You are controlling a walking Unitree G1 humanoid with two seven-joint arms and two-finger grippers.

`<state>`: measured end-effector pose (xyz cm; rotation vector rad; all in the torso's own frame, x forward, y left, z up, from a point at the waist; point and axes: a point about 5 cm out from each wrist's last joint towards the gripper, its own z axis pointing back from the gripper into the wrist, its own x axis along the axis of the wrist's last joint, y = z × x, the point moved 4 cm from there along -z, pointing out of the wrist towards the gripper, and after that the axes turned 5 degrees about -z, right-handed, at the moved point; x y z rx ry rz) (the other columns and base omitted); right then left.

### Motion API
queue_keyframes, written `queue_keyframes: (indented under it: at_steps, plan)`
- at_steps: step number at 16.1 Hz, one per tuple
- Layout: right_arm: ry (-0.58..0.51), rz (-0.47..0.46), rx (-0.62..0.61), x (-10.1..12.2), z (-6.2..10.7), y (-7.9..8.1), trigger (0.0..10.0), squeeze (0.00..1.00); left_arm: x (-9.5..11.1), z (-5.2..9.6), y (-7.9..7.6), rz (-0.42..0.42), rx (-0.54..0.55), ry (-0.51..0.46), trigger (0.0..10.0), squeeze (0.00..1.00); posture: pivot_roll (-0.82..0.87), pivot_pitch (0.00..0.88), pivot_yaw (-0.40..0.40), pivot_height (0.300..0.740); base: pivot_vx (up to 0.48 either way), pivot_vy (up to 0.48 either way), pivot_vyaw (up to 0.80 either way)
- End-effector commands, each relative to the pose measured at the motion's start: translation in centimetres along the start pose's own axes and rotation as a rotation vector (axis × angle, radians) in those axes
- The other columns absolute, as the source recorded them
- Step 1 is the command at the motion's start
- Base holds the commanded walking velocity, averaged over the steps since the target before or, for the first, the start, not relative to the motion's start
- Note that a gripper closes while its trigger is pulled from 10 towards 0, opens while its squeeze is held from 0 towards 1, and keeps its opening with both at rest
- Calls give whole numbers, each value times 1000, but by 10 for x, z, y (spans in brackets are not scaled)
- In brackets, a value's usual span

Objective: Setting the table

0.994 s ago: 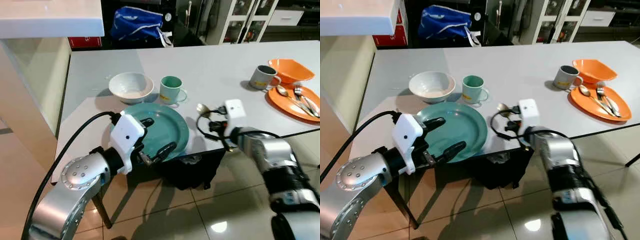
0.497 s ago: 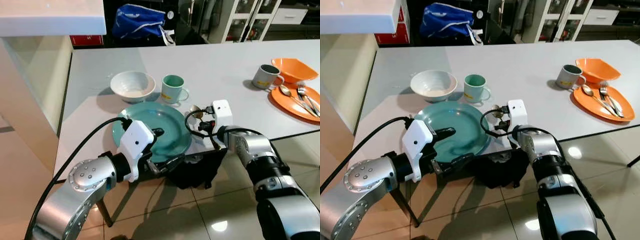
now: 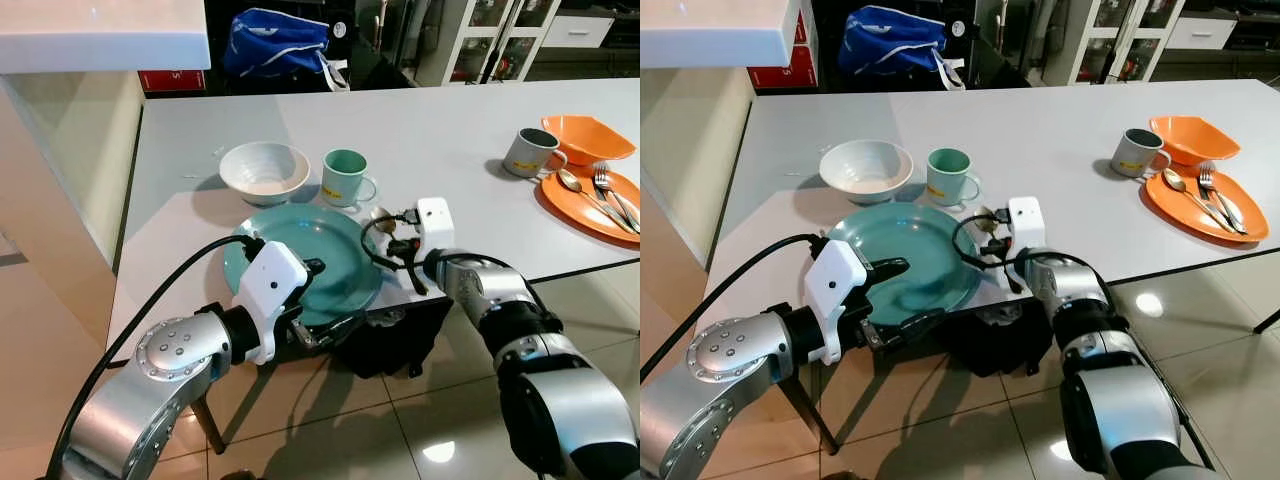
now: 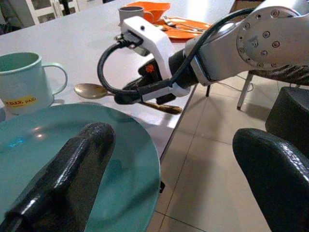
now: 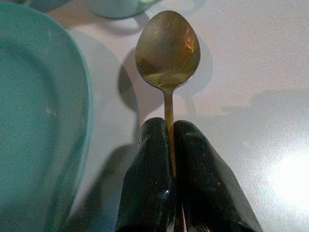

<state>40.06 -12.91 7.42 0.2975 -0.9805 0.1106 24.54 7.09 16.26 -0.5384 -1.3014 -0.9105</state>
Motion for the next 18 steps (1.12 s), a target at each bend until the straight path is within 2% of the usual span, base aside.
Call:
queue_keyframes:
  at_steps: [1, 2, 3, 7, 10, 11, 12, 13, 14, 16, 17, 18]
  plan:
    - [-19, 16, -12, 7, -1, 0, 10000, 184, 5, -1, 0, -17, -9, -6, 10000, 0, 14, 3, -53, 740, 0, 0, 0]
    - [-21, 18, -10, 7, -2, 1, 10000, 851, 5, 0, 0, -20, -5, -2, 10000, 0, 14, 3, -53, 740, 0, 0, 0]
    - [-17, 36, -15, 5, -2, 1, 10000, 1000, 4, 0, 2, -23, 4, 5, 10000, 0, 14, 3, -53, 740, 0, 0, 0]
    - [-27, 38, -24, 4, -3, -3, 10000, 1000, 3, -1, 4, -28, 16, 12, 10000, 0, 14, 0, -51, 740, 0, 0, 0]
    - [-106, 46, -15, 23, 1, -4, 10000, 1000, 6, -2, 10, -52, 53, 0, 10000, 0, 14, 0, -52, 740, 0, 0, 0]
    - [-220, 38, 27, 51, 13, -6, 10000, 0, 7, -1, 23, -78, 152, 6, 10000, 0, 16, 0, -62, 740, 0, 0, 0]
    - [-272, 38, 44, 62, 22, -7, 10000, 0, 9, 0, 28, -84, 191, -11, 10000, 0, 13, 0, -64, 740, 0, 0, 0]
    - [-359, 19, 74, 78, 41, -9, 10000, 0, 9, 4, 37, -78, 259, -15, 10000, 0, 2, 0, -58, 740, 0, 0, 0]
    - [-399, 17, 83, 83, 49, -9, 10000, 0, 10, 6, 39, -78, 275, -23, 10000, 0, 0, 0, -57, 740, 0, 0, 0]
    - [-557, 21, 146, 95, 88, -1, 10000, 0, 10, 13, 45, -27, 359, -52, 10000, 0, -6, 3, -51, 740, 0, 480, 0]
    - [-576, 92, 217, 84, 104, 12, 10000, 0, 5, 17, 42, -6, 360, -34, 10000, 0, -6, 3, -51, 740, 0, 480, 0]
    - [-600, 213, 261, 68, 114, 24, 10000, 0, -1, 20, 41, -27, 364, -9, 10000, 0, 2, 2, -46, 740, 0, 480, 0]
